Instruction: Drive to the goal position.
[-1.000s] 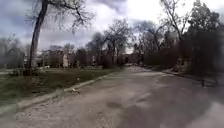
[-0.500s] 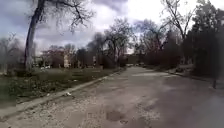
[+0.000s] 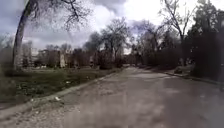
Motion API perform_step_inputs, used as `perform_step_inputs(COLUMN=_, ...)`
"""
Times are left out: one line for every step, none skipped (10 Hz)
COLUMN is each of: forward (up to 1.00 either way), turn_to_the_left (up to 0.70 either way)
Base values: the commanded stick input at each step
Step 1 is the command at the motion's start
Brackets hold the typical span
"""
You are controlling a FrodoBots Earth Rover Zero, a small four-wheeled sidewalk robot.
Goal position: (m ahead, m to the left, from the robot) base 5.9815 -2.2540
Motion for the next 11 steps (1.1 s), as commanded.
perform_step_inputs(forward=0.70, turn_to_the_left=-0.12)
perform_step_inputs(forward=0.70, turn_to_the_left=0.00)
perform_step_inputs(forward=0.70, turn_to_the_left=0.00)
perform_step_inputs(forward=0.70, turn_to_the_left=0.00)
perform_step_inputs(forward=0.70, turn_to_the_left=0.00)
perform_step_inputs(forward=0.70, turn_to_the_left=0.00)
perform_step_inputs(forward=0.70, turn_to_the_left=0.00)
perform_step_inputs(forward=0.70, turn_to_the_left=0.00)
perform_step_inputs(forward=0.70, turn_to_the_left=0.00)
perform_step_inputs(forward=0.70, turn_to_the_left=0.00)
perform_step_inputs(forward=0.70, turn_to_the_left=0.00)
